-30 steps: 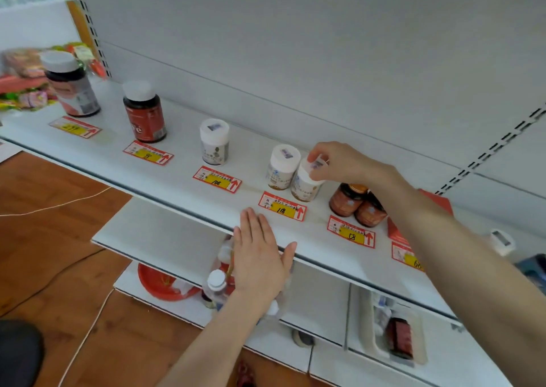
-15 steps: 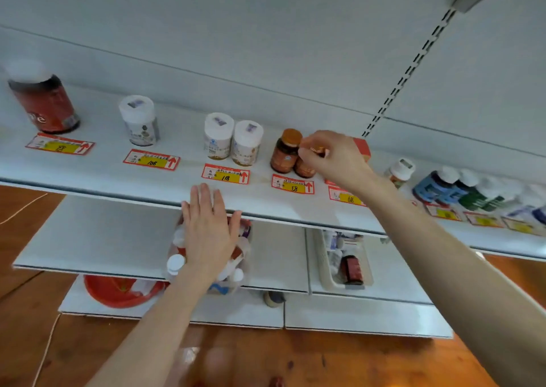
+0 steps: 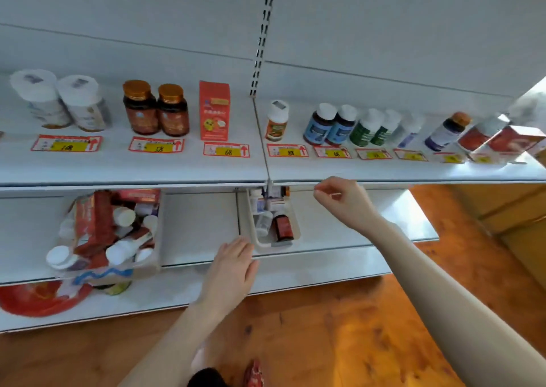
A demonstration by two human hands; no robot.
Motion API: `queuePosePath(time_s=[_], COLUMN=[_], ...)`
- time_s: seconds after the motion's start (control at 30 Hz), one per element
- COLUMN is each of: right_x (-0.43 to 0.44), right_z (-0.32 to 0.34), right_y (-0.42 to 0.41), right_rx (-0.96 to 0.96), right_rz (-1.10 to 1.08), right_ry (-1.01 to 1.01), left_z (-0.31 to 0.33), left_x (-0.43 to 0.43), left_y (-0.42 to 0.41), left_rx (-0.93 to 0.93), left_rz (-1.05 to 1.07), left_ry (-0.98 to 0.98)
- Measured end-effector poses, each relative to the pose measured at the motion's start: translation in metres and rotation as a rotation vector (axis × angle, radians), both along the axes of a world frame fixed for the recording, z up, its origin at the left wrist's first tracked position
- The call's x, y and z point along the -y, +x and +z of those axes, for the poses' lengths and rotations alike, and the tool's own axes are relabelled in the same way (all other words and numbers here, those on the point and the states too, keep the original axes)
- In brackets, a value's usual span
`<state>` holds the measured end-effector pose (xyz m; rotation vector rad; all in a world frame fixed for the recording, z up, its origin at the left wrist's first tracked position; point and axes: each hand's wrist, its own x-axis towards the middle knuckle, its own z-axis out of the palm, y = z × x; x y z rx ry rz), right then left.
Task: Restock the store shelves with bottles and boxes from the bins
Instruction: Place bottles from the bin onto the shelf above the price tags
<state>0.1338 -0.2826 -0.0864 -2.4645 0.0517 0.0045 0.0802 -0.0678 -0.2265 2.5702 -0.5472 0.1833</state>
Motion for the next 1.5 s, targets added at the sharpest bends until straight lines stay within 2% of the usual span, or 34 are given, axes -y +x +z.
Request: queuePosePath(time_s=[0.23, 0.53, 0.7, 0.87, 0.97, 1.13, 1.4, 1.5], right_x=[0.044, 0.042, 0.032, 0.027, 0.022, 0.018, 0.021, 0.022], right_z=[-0.075, -0.224, -0.298, -0.347, -0.368, -0.380, -0.382, -0.386], right_y=[-0.002, 0.055, 0.101, 0.129, 0.136, 0.138, 0.138, 0.138], right_rx=[-0.181, -0.435, -0.424, -0.473, -0.443, -0.480, -0.499, -0.511], right_rz=[0.044, 0.029, -0.008, -0.038, -0.042, -0.041, -0.110, -0.151], right_ry=[-0.030, -0.168, -0.241, -0.293, -0.335, -0.546, -0.439, -0.283], left_z=[-0.036, -0.133, -0.199, -0.228, -0.232, -0.233, -0.240, -0.240], left_x=[0.036, 0.058, 0.075, 0.079, 0.079, 0.079, 0.077, 0.078], left_y=[0.008, 0.101, 0.141, 0.159, 0.162, 0.163, 0.163, 0.162], left_rx=[-0.217, -0.418, -0.399, -0.327, -0.324, -0.327, -0.367, -0.376], left_rz=[-0.007, 0.124, 0.116, 0.082, 0.073, 0.079, 0.107, 0.118], left_ry=[0.154, 0.138, 0.145, 0.140, 0.120, 0.101, 0.084, 0.064])
